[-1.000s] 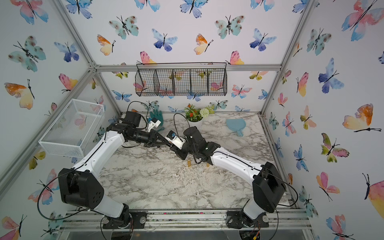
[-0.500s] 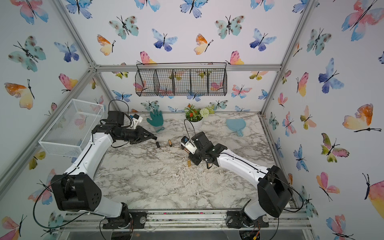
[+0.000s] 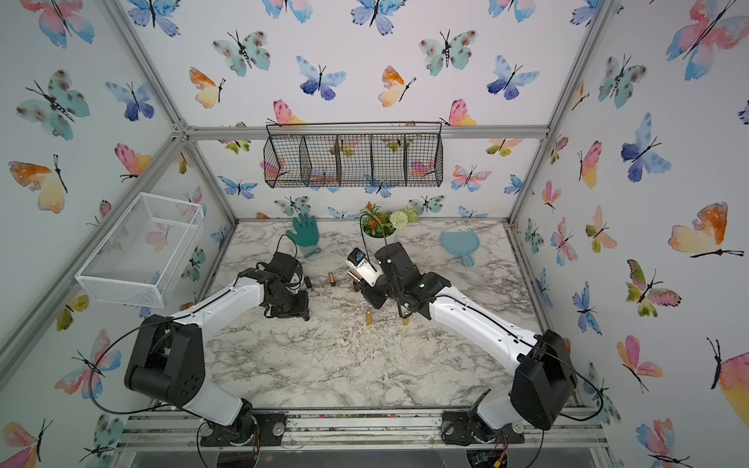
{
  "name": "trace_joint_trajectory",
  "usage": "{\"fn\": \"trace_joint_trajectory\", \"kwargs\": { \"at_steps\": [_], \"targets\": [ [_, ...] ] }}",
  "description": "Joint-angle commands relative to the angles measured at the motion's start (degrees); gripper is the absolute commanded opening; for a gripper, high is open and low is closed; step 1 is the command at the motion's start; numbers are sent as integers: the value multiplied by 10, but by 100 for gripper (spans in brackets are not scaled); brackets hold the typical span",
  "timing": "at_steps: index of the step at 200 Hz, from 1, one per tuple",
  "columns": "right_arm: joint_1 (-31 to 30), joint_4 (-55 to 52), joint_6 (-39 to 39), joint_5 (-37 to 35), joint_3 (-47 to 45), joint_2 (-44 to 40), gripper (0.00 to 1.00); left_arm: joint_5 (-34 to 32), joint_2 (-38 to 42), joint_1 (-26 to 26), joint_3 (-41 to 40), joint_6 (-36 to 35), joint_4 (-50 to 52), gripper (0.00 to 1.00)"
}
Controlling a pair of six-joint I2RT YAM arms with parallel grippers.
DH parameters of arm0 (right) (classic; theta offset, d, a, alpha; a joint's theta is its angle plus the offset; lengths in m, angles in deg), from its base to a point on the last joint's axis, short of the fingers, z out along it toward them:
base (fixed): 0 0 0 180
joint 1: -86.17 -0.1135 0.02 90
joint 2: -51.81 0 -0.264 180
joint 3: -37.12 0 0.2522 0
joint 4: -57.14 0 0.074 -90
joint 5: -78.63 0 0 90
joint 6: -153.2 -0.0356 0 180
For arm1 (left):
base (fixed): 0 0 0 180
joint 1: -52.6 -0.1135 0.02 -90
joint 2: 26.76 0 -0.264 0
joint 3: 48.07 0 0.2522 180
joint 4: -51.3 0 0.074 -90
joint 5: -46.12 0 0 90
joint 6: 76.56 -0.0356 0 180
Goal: Open the lipstick cap
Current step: Place the cover at the center of the board.
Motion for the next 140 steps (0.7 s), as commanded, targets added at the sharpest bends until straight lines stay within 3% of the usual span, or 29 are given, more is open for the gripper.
{"fn": "trace_joint_trajectory", "kwargs": {
  "at_steps": [1, 60, 101, 140],
  "targets": [
    [-3, 5, 5, 18, 13, 2, 2, -60, -26, 20, -3, -4, -8, 0],
    [-3, 6, 5, 21, 7, 10, 2, -73, -44, 45, -28, 3, -24, 5],
    [-3, 4, 6, 19, 4, 13, 2, -74, -35, 51, -24, 5, -20, 41],
    [-3, 3, 3, 25, 1, 9, 2, -75, 5, 51, 8, 10, 4, 49]
  ]
}}
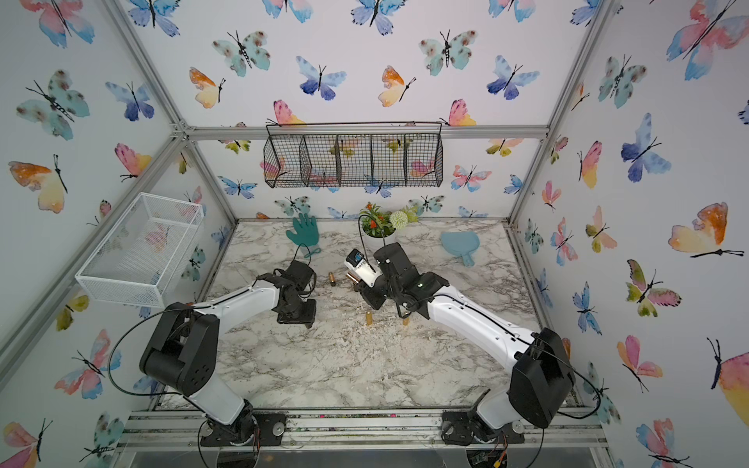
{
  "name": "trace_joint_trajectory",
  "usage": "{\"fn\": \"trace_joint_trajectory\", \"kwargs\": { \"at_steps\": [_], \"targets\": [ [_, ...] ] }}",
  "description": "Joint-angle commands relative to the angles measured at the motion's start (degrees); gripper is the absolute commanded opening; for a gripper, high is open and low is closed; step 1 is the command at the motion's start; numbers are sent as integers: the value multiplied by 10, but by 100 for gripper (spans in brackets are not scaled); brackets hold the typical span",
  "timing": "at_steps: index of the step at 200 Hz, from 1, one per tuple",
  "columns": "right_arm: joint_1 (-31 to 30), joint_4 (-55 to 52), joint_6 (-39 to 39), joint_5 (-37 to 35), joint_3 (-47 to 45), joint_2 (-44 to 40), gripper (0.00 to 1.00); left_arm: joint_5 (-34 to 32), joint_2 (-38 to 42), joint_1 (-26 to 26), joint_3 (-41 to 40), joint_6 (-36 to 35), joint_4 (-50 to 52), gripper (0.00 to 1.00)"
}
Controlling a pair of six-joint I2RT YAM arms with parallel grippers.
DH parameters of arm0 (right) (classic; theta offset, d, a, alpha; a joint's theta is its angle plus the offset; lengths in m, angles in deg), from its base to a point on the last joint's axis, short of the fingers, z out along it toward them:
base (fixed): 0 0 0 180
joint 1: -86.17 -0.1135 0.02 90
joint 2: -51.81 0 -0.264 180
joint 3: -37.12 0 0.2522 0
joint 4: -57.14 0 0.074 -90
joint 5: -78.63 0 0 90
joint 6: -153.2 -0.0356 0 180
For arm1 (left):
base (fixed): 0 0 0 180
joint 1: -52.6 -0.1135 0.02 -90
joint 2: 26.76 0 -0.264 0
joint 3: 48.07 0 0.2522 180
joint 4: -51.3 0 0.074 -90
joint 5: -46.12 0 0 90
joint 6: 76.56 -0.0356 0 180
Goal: Open the lipstick cap
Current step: Place the cover at the center of the board, then place the lipstick at the center of the board.
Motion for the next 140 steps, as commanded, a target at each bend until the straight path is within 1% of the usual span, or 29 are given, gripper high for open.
{"fn": "trace_joint_trajectory", "kwargs": {
  "at_steps": [1, 22, 29, 54, 69, 73, 88, 109, 122, 140],
  "targets": [
    [-3, 3, 2, 14, 1, 1, 2, -8, 43, 2, 27, 7, 27, 49],
    [-3, 11, 1, 23, -7, -3, 2, 11, 81, -1, 68, 20, 50, 53],
    [-3, 14, -1, 25, -9, -3, 2, 38, 95, -7, 80, 24, 50, 54],
    [-3, 26, -6, 37, -17, -2, 2, 180, 144, -50, 99, 40, 17, 57],
    [-4, 35, -10, 41, -20, -1, 2, 272, 160, -78, 109, 43, 1, 58],
    [-4, 36, -10, 43, -21, 0, 2, 305, 164, -85, 109, 45, -2, 57],
    [-4, 44, -15, 52, -23, 3, 2, 381, 176, -109, 108, 56, -27, 58],
    [-6, 63, -24, 68, -24, 5, 2, 481, 183, -118, 92, 75, -74, 60],
    [-9, 78, -31, 83, -24, 5, 2, 516, 178, -115, 88, 83, -89, 60],
    [-15, 96, -36, 98, -21, 12, 2, 527, 175, -110, 84, 80, -96, 60]
  ]
}}
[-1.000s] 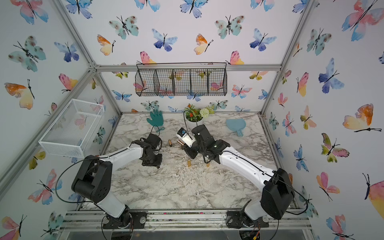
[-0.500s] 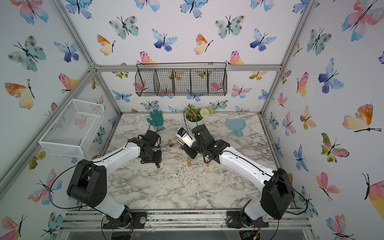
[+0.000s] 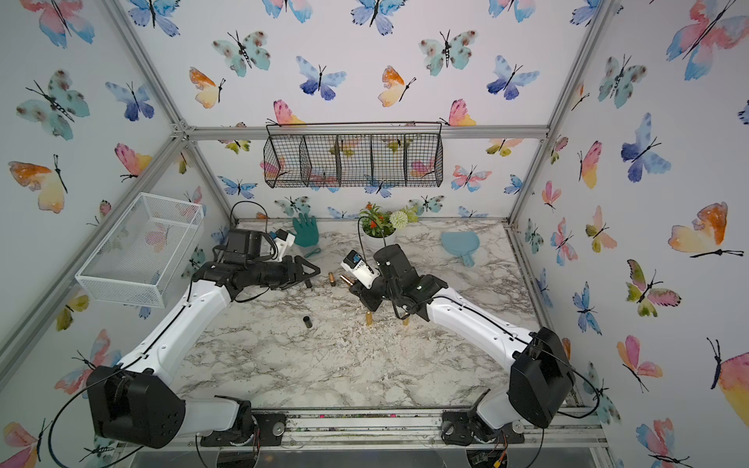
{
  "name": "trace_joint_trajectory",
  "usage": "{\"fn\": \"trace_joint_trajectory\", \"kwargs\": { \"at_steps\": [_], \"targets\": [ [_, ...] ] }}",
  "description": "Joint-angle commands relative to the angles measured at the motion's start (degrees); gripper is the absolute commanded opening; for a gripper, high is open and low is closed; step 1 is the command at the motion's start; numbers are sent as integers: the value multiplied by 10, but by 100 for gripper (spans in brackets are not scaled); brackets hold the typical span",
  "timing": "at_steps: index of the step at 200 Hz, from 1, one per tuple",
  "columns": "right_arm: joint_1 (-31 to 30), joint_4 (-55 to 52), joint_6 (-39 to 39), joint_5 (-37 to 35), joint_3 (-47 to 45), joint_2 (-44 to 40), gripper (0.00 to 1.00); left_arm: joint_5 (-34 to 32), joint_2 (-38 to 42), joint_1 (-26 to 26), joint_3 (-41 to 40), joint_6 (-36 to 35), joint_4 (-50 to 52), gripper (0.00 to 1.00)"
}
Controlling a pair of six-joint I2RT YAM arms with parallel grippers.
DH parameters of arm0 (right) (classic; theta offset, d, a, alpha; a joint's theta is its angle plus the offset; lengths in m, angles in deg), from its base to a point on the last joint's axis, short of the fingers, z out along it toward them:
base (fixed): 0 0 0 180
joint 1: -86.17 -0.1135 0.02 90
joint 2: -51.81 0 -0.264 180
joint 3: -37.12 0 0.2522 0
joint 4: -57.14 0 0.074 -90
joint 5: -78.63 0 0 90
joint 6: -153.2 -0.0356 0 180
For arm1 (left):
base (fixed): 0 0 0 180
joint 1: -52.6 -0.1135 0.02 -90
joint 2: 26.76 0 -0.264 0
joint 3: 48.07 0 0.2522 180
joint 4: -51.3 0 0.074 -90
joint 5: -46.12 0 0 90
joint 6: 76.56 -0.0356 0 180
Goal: Open the lipstick cap
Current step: Place the lipstick at the center of the board.
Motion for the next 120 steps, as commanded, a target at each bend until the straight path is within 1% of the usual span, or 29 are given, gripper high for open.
{"fn": "trace_joint_trajectory", "kwargs": {
  "at_steps": [1, 35, 61, 120],
  "targets": [
    [-10, 42, -15, 38, -3, 13, 2, 108, -1, 7, -6, 10, -35, 60],
    [-15, 47, -16, 50, 13, 43, 2, 123, -2, 11, -8, 8, -43, 61],
    [-20, 48, -17, 55, 26, 59, 2, 123, -7, 22, -9, 2, -43, 61],
    [-25, 52, -14, 47, 35, 53, 2, 95, -23, 27, -12, -4, -39, 60]
  ]
}}
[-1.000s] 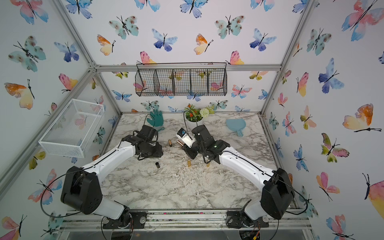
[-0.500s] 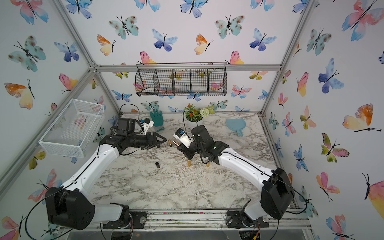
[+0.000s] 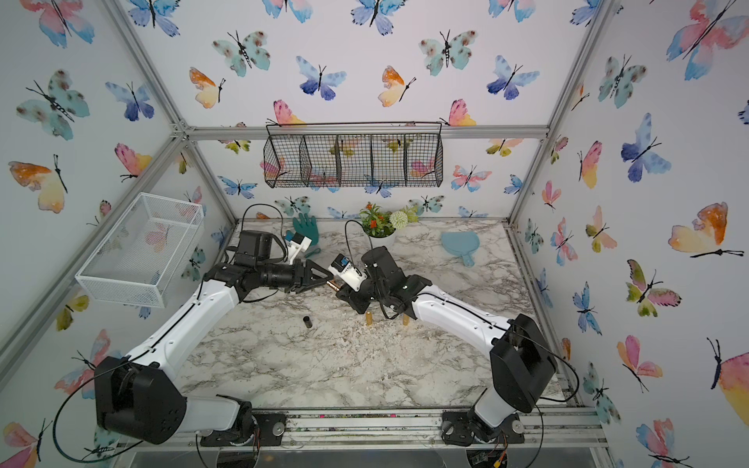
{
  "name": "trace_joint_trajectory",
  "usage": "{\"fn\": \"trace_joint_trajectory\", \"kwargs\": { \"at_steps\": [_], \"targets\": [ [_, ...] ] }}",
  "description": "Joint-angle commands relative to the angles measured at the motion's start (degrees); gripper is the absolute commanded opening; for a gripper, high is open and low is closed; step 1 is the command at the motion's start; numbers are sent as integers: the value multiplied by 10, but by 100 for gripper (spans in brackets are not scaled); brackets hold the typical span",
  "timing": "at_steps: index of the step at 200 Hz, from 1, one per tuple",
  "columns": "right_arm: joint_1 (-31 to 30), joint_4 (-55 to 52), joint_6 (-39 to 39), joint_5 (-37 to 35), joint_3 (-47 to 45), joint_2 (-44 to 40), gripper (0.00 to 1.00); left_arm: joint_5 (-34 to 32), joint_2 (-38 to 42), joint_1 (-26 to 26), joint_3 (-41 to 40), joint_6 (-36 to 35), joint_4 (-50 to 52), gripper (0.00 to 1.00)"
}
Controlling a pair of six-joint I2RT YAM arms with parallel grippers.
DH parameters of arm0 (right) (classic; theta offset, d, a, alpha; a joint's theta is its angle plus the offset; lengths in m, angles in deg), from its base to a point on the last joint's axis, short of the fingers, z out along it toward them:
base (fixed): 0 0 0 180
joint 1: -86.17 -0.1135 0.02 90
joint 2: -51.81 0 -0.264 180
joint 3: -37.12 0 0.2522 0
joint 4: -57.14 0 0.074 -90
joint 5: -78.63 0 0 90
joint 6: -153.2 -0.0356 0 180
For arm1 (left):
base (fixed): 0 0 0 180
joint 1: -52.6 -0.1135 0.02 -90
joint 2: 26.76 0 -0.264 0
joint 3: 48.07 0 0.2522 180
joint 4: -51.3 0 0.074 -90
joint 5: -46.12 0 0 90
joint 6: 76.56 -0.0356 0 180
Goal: Open the lipstick cap
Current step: Place the lipstick at the center of the board.
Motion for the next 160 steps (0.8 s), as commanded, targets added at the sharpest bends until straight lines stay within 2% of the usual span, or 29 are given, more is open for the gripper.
{"fn": "trace_joint_trajectory", "kwargs": {
  "at_steps": [1, 38, 78, 160],
  "targets": [
    [-6, 12, -3, 3, 14, -9, 2, -6, -5, 0, 1, -12, -2, 60],
    [-6, 18, -6, 10, 12, -12, 2, -5, -11, 1, 3, -14, -1, 56],
    [-11, 25, -7, 13, 19, -5, 2, -2, -21, 5, -1, -19, -1, 43],
    [-15, 19, -4, 4, 28, 11, 2, 10, -26, 5, -2, -26, -1, 25]
  ]
}}
